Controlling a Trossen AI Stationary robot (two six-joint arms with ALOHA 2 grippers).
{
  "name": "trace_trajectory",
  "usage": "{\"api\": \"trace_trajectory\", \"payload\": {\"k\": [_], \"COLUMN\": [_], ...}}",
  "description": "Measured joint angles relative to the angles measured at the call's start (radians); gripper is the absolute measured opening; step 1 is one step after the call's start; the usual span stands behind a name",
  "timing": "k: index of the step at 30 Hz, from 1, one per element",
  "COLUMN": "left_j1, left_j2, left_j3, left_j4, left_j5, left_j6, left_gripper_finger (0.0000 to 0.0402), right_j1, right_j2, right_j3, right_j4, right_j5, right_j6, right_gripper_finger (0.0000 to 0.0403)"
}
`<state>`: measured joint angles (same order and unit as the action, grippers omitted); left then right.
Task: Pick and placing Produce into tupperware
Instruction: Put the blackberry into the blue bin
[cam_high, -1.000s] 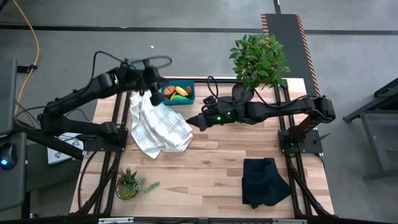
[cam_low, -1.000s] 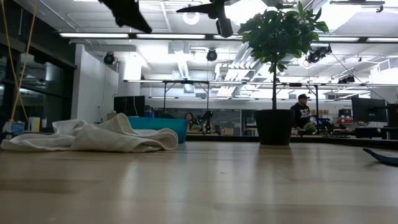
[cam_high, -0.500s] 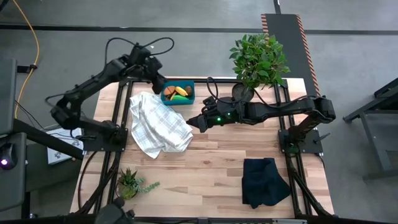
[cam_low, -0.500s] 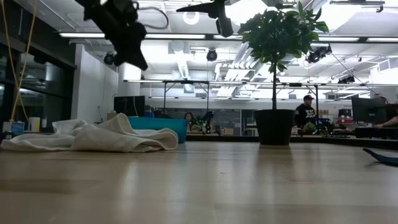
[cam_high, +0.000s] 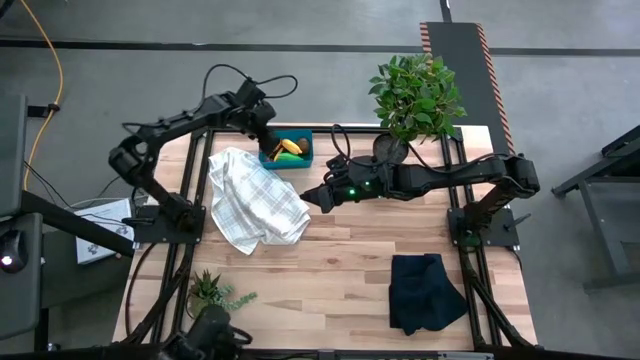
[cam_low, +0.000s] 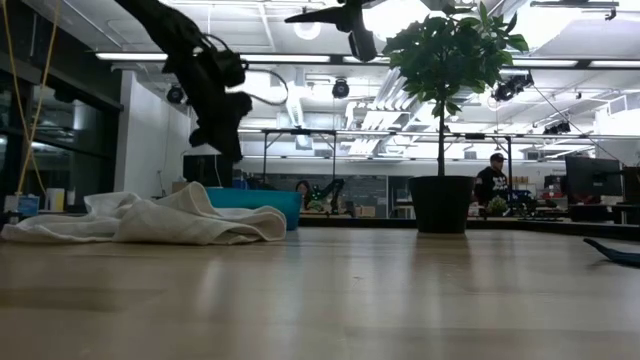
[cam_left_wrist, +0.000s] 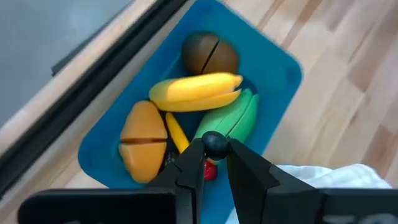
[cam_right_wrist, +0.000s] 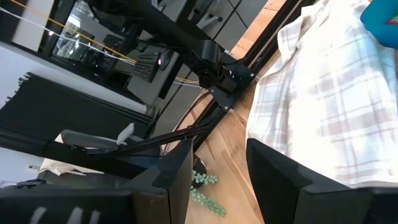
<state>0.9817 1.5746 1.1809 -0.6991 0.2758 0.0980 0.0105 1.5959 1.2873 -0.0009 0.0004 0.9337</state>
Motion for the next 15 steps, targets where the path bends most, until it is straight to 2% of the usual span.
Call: {"api": "trace_trajectory", "payload": {"k": [7,15], "left_j1": [0.000,0.000], "left_j2": [0.083,0.123], "left_j3": [0.000,0.000], "left_j4": [0.008,0.034], "left_j5": [-0.007,-0.007], "left_j6": [-0.002,-0.017], "left_gripper_finger": [0.0053,0.0053], "right_j1": [0.000,0.000], "right_j2": [0.000,0.000], "right_j3": [0.000,0.000], "right_j4": [-0.003,-0.019], "right_j5": [0.000,0.000], "right_j6": [0.000,0.007], "right_gripper_finger": [0.0142,0.0142]}}
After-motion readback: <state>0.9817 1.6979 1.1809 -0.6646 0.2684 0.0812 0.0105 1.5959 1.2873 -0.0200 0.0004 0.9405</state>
